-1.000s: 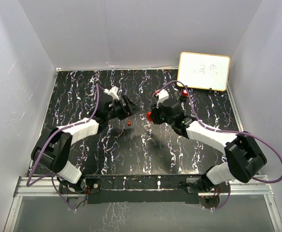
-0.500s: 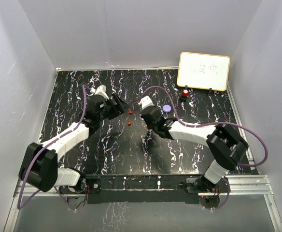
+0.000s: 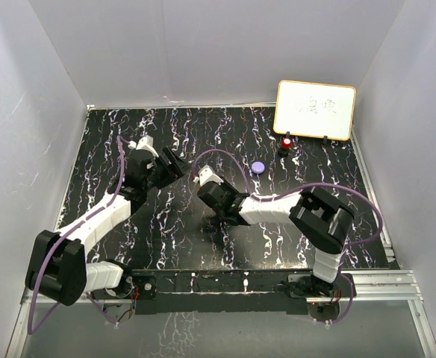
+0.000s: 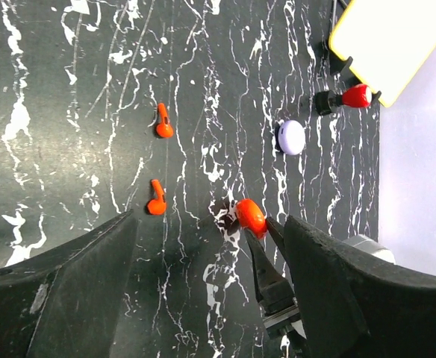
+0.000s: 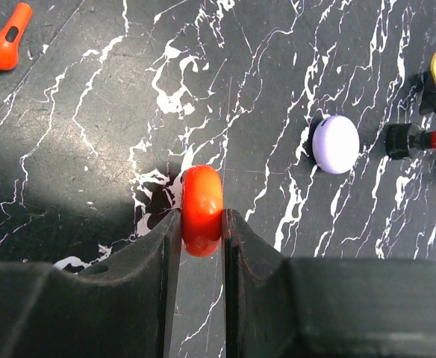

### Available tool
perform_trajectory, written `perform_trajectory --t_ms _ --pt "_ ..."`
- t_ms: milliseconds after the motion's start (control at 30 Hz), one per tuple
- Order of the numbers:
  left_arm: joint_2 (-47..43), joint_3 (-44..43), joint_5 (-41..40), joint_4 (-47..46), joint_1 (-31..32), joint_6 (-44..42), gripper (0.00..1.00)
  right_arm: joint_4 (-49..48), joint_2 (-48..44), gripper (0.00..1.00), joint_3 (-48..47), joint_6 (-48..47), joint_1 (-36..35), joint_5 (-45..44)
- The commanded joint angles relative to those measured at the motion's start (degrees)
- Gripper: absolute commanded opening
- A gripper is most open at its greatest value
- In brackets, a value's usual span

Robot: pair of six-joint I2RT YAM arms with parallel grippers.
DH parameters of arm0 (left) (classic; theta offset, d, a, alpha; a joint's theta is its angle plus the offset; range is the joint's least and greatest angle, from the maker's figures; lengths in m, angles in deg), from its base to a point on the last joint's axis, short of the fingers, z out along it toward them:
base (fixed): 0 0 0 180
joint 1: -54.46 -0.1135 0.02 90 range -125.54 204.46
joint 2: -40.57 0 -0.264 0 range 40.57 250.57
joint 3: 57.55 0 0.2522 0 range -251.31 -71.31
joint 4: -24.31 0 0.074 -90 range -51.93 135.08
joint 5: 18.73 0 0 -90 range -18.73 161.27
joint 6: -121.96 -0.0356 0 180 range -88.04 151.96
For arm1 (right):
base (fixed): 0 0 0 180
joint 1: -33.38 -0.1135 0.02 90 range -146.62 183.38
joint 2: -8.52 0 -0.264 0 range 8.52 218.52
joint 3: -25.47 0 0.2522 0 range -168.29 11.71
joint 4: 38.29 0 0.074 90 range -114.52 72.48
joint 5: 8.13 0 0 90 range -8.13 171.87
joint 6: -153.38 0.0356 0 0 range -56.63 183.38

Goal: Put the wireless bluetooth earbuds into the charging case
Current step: Place the charging case at the center of the board.

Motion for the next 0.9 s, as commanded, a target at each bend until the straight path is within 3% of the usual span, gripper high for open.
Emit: perform_trajectory --t_ms 0,100,400,767,867 --pt "-3.9 0.5 -0.1 2.6 -2.6 -1.0 0.78 -2.4 1.4 0.00 -2.6 -1.5 -1.2 -3.6" --pt "-4.6 0.7 0.7 2.9 -4.4 -1.1 0.78 -1.3 1.7 0.04 -3.2 0.3 -1.2 -1.1" --pt "-3.9 1.1 1.8 3.3 -5.5 -1.3 0.78 -0.7 -0.8 0.30 -3.8 5.8 -1.2 9.7" --pt "-4.3 1.3 2.0 4.3 -6.6 -2.0 0.79 -1.2 -1.9 0.44 -4.2 8.9 -1.2 16.9" --pt "-4.8 1.6 2.0 4.5 -7.1 -2.1 0.79 -2.8 -5.1 0.55 -3.0 10.6 -1.1 17.0"
